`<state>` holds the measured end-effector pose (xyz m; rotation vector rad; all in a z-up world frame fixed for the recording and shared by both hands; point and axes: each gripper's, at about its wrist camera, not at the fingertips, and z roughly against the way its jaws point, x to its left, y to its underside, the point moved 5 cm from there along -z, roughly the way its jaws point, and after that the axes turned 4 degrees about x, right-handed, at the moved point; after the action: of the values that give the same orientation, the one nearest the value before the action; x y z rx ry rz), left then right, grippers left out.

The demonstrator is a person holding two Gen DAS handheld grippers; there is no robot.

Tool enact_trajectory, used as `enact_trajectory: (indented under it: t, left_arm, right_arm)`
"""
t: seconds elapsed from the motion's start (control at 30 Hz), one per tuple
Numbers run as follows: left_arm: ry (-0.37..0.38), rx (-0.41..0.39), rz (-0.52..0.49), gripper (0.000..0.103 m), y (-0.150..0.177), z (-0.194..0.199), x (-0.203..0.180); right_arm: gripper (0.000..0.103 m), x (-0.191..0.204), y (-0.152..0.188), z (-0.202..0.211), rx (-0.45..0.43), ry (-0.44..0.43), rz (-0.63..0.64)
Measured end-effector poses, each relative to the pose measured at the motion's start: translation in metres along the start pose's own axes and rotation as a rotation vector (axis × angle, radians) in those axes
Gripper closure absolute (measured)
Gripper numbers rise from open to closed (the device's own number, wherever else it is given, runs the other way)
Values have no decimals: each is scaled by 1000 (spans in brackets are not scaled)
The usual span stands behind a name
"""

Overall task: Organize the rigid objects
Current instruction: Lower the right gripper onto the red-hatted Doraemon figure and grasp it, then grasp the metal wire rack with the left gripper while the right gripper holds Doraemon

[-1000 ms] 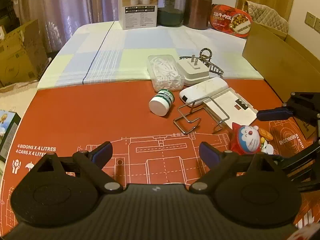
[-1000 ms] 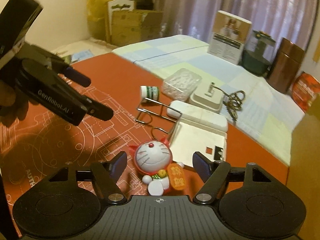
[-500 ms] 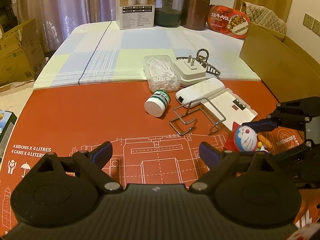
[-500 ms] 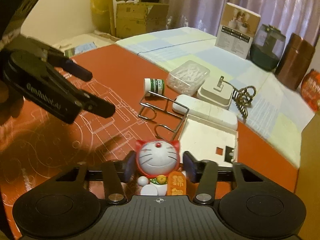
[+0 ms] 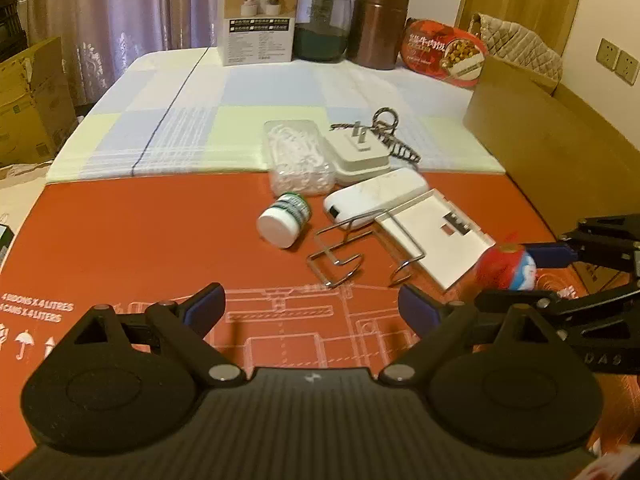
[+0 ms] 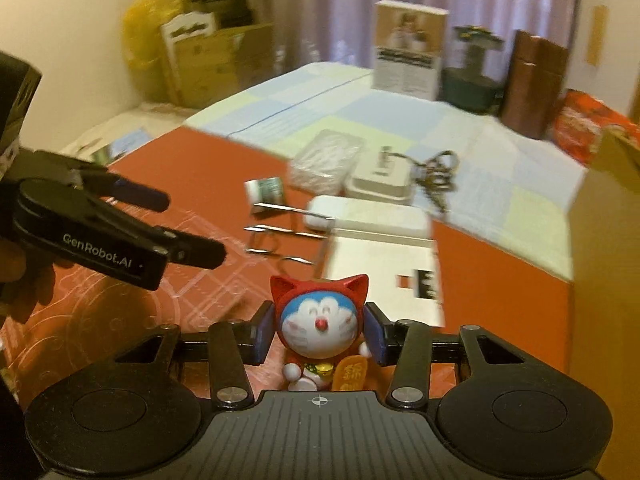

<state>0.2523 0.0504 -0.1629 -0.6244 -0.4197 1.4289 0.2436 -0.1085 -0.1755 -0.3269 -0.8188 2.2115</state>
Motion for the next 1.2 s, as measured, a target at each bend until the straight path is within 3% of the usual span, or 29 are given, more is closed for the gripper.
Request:
enact_trajectory:
  t: [0.3, 0.53, 0.97, 1.2]
  left_arm:
    - [2, -61, -49, 12, -12, -15, -30]
    - [-38, -74, -26, 12, -21, -37, -41]
    - [-150, -62, 8, 16, -19, -47, -34]
    - [-133, -81, -3, 22, -18, -42, -29]
  right_arm:
    - [59, -31, 4, 17, -19, 111, -139]
    - [59, -48, 7, 21, -22, 161, -186]
    - [59, -55, 6, 22, -24, 155, -208]
    - [59, -54, 4, 22, -28, 148, -213]
